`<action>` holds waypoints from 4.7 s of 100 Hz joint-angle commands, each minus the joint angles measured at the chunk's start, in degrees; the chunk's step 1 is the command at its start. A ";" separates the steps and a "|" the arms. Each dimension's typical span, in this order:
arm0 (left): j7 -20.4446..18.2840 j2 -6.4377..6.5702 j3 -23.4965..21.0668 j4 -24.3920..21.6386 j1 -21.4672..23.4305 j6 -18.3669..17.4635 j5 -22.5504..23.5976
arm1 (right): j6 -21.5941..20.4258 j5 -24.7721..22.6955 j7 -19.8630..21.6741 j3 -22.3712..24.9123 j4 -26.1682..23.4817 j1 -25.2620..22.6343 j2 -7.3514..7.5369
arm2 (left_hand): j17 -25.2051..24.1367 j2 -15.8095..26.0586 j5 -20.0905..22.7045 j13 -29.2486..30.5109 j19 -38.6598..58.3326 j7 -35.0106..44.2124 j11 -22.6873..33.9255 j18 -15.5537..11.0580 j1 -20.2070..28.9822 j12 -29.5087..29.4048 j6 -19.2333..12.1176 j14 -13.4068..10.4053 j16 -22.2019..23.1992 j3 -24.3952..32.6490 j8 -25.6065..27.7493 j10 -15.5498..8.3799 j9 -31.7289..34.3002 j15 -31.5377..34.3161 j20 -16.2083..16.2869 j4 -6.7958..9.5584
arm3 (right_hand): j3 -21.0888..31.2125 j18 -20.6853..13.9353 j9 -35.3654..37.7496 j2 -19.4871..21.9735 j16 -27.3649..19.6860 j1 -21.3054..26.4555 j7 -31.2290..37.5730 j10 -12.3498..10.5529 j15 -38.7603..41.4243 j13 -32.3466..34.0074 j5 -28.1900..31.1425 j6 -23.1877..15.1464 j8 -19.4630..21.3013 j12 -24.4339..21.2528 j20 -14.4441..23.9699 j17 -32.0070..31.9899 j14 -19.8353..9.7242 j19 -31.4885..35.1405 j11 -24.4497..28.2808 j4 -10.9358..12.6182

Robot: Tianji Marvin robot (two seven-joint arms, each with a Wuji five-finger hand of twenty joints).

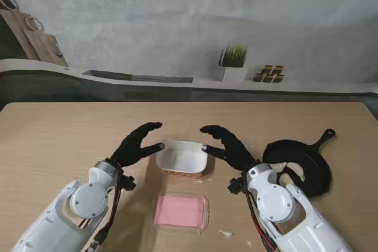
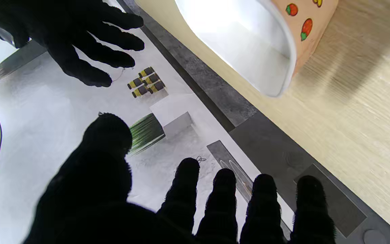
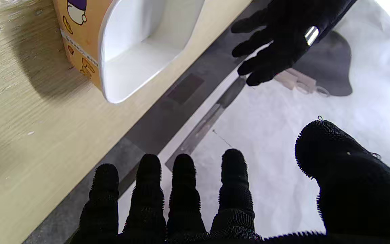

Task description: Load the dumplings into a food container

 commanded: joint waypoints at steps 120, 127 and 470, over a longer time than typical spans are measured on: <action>-2.50 0.58 -0.50 0.01 -0.23 -0.70 3.02 | -2.74 -54.06 -1.52 24.75 -1.81 -15.04 5.54 | 0.51 -1.12 -0.50 -0.30 -2.50 -0.32 2.86 0.40 -0.84 1.54 0.19 -0.10 -0.69 1.41 -0.59 -1.45 -0.61 -0.17 1.67 0.97 | 7.30 0.29 0.32 -14.78 10.31 9.95 4.98 5.18 22.05 5.76 3.24 7.78 8.09 6.75 -3.69 3.62 8.56 28.03 19.46 1.64; -2.51 0.58 -0.51 0.08 -0.22 -0.77 3.01 | -1.84 -56.57 -2.14 24.83 -0.63 -14.53 5.85 | 0.53 -1.12 -0.47 -0.30 -2.56 -0.35 2.96 0.41 -0.86 1.56 0.14 -0.19 -0.70 1.39 -0.61 -1.58 -0.58 -0.16 1.66 0.97 | 9.58 0.21 0.91 -15.00 10.73 10.23 5.53 5.23 22.87 6.49 3.72 7.38 8.12 7.10 -5.00 3.75 8.41 30.48 20.24 1.57; 0.94 -0.08 -4.86 -1.10 2.06 -1.07 2.98 | 0.10 -28.30 2.25 -26.37 10.21 25.99 1.06 | 4.90 1.31 0.26 0.51 -16.78 -0.86 4.31 1.65 0.06 1.75 0.77 0.40 -0.65 -0.36 -0.71 -1.09 -0.45 -0.36 7.36 0.99 | 29.44 7.99 42.89 -26.15 14.33 29.56 26.77 5.44 46.40 51.68 34.90 0.12 13.66 10.75 -4.16 36.68 10.26 65.53 29.51 -9.56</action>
